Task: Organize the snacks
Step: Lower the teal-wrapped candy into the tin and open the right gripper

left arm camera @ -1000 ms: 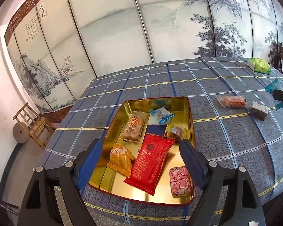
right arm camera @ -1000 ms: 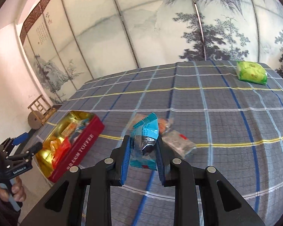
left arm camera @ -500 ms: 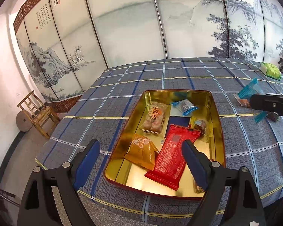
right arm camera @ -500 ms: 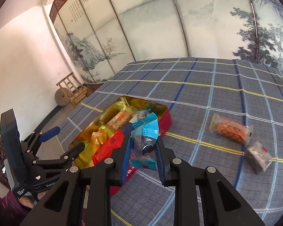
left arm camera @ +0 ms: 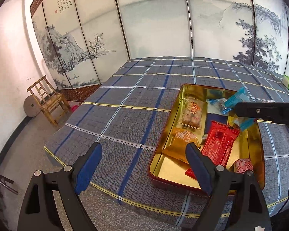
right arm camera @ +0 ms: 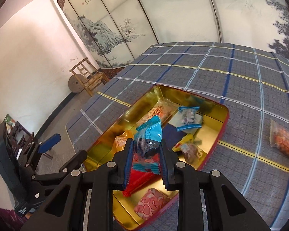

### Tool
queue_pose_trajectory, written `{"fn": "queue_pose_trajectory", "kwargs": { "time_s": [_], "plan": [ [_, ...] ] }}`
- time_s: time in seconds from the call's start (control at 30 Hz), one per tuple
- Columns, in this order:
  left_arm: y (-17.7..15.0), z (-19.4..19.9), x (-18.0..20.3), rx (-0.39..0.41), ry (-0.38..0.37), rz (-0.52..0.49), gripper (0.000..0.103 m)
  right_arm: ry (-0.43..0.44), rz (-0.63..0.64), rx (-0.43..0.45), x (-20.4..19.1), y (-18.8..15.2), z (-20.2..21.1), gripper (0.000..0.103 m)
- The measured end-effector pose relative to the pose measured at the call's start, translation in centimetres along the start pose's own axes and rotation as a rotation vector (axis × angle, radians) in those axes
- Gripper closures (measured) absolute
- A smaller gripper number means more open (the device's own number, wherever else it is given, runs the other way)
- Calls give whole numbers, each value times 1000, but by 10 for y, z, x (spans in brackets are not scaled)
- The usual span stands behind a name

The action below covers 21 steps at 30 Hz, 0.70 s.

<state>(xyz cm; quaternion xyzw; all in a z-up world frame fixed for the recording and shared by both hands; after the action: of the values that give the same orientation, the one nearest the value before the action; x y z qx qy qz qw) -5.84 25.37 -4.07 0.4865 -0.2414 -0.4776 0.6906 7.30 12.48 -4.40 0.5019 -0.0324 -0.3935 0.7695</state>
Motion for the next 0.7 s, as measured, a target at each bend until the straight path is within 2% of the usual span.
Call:
{"fn": "queue_pose_trajectory", "kwargs": {
  "time_s": [0.33, 0.7],
  "plan": [
    [-2, -3, -3, 0, -14, -4, 17, 18, -77, -88, -5, -9, -60, 76],
    [-6, -12, -15, -18, -10, 20, 15, 1, -67, -126, -8, -12, -83, 76]
  ]
}}
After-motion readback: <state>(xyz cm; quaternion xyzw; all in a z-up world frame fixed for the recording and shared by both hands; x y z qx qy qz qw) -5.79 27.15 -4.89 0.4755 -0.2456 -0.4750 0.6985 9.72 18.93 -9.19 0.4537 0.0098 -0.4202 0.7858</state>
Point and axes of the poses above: each gripper's, at about its wrist camera, not at the fingertips, and z roughly against the way its jaws point, x to its right, y to its top, the point moved 4 cm from there along -z, roughly the way its jaws point, and after that the axes turned 15 degrees about x, right-handed, at the moved point
